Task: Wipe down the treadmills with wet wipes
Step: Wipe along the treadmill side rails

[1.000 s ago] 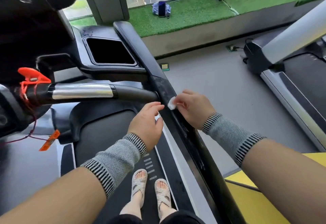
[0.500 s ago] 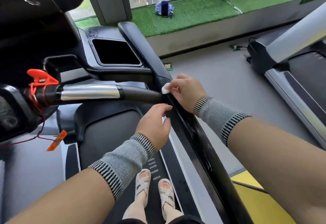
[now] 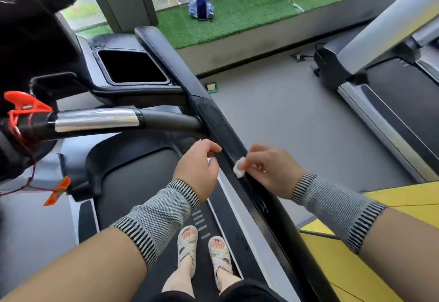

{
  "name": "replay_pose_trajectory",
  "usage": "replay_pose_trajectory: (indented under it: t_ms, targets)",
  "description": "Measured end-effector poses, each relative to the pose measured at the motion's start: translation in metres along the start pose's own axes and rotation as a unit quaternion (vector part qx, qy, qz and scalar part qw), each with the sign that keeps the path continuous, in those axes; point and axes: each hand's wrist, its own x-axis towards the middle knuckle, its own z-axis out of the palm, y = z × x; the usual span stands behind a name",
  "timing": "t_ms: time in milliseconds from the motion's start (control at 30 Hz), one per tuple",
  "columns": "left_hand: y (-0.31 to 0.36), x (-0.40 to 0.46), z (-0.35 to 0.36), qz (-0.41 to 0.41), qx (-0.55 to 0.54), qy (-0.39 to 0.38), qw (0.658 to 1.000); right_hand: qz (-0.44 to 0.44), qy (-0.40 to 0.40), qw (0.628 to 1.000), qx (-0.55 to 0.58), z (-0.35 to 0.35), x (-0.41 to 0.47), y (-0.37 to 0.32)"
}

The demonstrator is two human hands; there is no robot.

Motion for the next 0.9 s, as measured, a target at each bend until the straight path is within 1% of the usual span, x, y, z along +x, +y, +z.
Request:
replay_pose_trajectory:
  t_ms: [33,100,167,233,300,333,433,500,567,633,667,800,833,900]
  targets:
    - [0.0,-0.002,0.001,-0.003,0.005,0.0,1.0,-0.005,-0.005,1.0,0.002,-0.001,0.002,0.001]
    - [0.002,-0.006,0.005,-0.003,0.01,-0.004,1.0,-0.013,0.022,0.999,-0.03,-0.004,0.028,0.001]
    - [0.005,-0.01,0.007,0.001,0.013,-0.006,1.0,-0.01,0.034,0.999,-0.036,0.0,0.039,0.001]
    - [0.007,-0.013,0.008,0.002,0.015,-0.007,1.0,-0.021,0.046,0.998,-0.028,0.004,0.016,0.006]
    - [0.005,-0.016,0.008,-0.001,0.016,-0.008,1.0,-0.024,0.023,0.999,-0.003,0.006,-0.02,0.01]
    - [0.003,-0.017,0.008,-0.003,0.02,-0.006,1.0,-0.027,0.015,1.0,0.0,0.005,-0.025,0.01]
    - [0.004,-0.022,0.011,0.001,0.031,-0.007,0.999,-0.029,0.045,0.998,-0.028,0.002,0.008,0.006]
    - [0.009,-0.027,0.014,0.008,0.033,-0.011,0.999,-0.004,0.045,0.999,-0.024,0.005,0.014,0.004]
    - [0.012,-0.032,0.014,0.021,0.03,-0.018,0.999,-0.007,0.042,0.999,-0.014,0.008,-0.015,0.011]
    - [0.011,-0.035,0.013,0.031,0.028,-0.018,0.999,-0.004,0.014,1.0,0.004,0.008,-0.047,0.012]
    - [0.01,-0.035,0.013,0.033,0.031,-0.017,0.999,-0.002,0.008,1.0,0.002,0.007,-0.046,0.011]
    - [0.015,-0.04,0.017,0.042,0.045,-0.022,0.998,0.01,0.047,0.999,-0.019,0.009,-0.003,0.002]
    - [0.015,-0.042,0.019,0.048,0.05,-0.023,0.997,0.006,0.059,0.998,-0.016,0.012,-0.008,0.006]
    - [0.014,-0.043,0.021,0.063,0.056,-0.025,0.996,-0.004,0.056,0.998,-0.007,0.016,-0.047,0.016]
